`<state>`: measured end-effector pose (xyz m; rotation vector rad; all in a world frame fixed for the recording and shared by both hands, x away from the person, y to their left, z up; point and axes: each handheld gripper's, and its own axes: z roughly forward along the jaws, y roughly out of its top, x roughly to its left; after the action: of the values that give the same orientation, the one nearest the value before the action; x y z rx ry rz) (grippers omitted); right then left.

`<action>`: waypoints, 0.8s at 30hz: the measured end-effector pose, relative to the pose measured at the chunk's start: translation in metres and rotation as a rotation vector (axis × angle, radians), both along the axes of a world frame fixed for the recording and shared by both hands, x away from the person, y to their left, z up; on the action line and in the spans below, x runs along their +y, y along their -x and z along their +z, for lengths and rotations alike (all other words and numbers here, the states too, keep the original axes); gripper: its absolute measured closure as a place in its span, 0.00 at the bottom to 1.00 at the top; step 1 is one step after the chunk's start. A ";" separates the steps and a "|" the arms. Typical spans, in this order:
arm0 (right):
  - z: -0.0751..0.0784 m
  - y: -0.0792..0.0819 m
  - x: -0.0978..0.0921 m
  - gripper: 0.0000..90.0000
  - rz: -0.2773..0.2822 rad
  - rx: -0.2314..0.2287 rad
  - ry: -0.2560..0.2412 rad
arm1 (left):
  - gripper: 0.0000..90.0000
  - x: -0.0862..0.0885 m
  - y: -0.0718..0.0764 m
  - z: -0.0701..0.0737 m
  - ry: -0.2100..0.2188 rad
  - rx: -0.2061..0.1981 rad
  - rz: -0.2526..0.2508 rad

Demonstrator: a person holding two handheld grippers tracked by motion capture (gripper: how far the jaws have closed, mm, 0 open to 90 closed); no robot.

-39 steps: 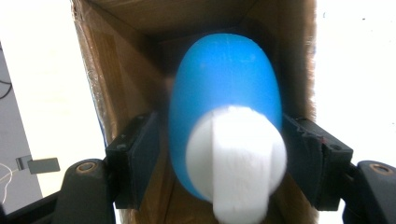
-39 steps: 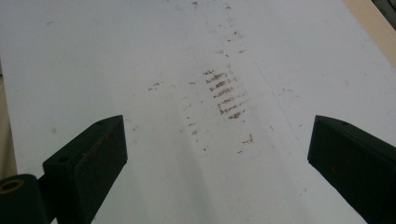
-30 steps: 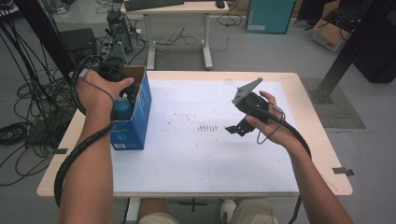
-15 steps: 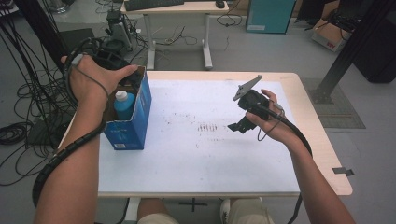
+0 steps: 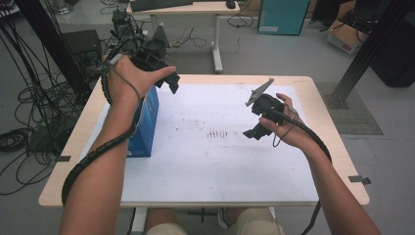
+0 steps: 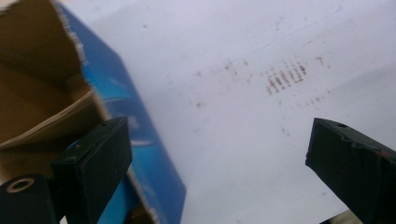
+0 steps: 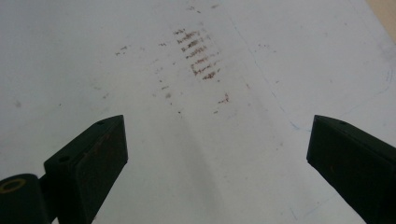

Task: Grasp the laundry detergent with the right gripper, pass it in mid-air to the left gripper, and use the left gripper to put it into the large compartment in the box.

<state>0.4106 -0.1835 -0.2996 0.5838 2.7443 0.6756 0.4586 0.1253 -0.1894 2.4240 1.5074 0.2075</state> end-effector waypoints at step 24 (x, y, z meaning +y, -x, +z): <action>0.005 -0.016 -0.020 0.06 -0.029 -0.011 0.013 | 0.06 -0.041 -0.036 -0.017 0.021 -0.081 -0.063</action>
<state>0.4265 -0.2038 -0.2946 0.6131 2.7223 0.6518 0.4941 0.0844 -0.2065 2.4123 1.3903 0.2725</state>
